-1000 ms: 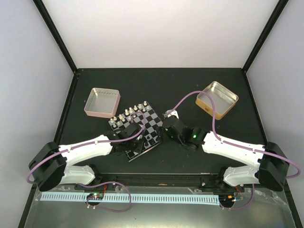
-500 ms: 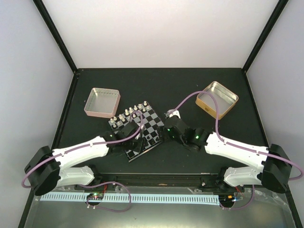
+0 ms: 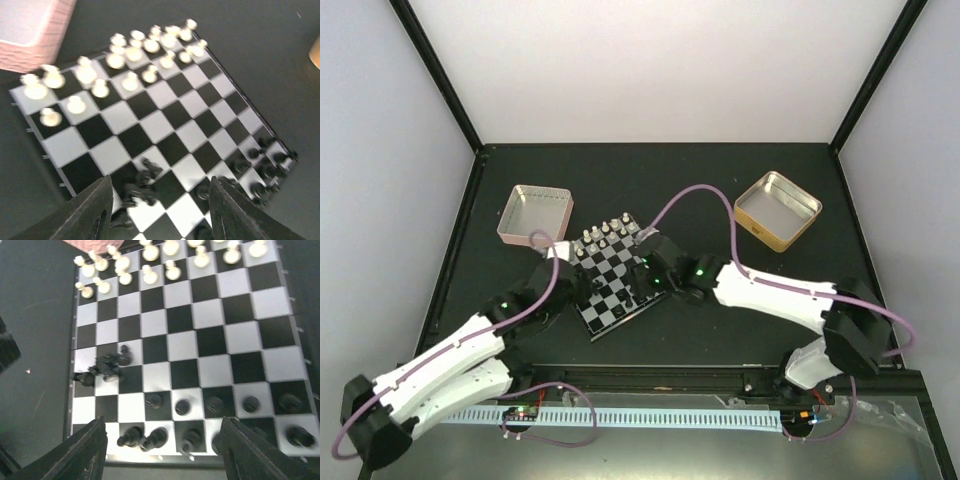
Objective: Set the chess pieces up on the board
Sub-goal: Pick up the chess piece from the chessboard.
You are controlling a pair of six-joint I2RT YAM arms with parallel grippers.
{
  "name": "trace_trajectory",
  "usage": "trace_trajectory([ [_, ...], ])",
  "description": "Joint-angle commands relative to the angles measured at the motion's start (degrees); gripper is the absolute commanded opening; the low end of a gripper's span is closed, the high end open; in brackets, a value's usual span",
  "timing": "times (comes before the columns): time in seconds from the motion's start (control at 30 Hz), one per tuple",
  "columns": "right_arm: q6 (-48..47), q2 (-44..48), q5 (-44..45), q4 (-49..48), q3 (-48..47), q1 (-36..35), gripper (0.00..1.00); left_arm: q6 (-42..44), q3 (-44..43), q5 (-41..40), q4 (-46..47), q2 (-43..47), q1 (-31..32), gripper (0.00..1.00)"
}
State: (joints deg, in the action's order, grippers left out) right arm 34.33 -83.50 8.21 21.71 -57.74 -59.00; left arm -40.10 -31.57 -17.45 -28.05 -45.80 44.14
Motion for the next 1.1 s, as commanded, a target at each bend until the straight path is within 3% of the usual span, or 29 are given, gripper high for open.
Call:
trace_trajectory([
  [0.0,-3.0,-6.4,-7.4,-1.6,-6.2,-0.4,0.61,-2.6,2.8,-2.6,-5.1,7.4,-6.2,0.55],
  [0.17,-5.8,-14.8,-9.3,-0.3,-12.7,-2.4,0.53,-2.3,5.1,0.4,-8.1,14.9,-11.5,0.58],
  [0.43,-6.5,-26.3,-7.5,2.1,-20.6,-3.8,0.42,-3.9,6.9,2.3,-9.2,17.6,-12.9,0.59],
  [0.63,-5.7,-29.9,-3.2,2.5,-22.9,-3.8,0.33,-3.5,6.9,2.7,-8.8,17.3,-13.1,0.59],
  [0.97,-7.3,-35.3,-0.5,4.3,-27.3,-3.8,0.32,-3.3,6.9,2.9,-8.6,16.8,-13.2,0.59],
  [1.07,-7.6,-36.2,-0.4,4.2,-28.1,-3.8,0.27,-3.3,6.9,2.9,-8.6,16.5,-13.2,0.59],
])
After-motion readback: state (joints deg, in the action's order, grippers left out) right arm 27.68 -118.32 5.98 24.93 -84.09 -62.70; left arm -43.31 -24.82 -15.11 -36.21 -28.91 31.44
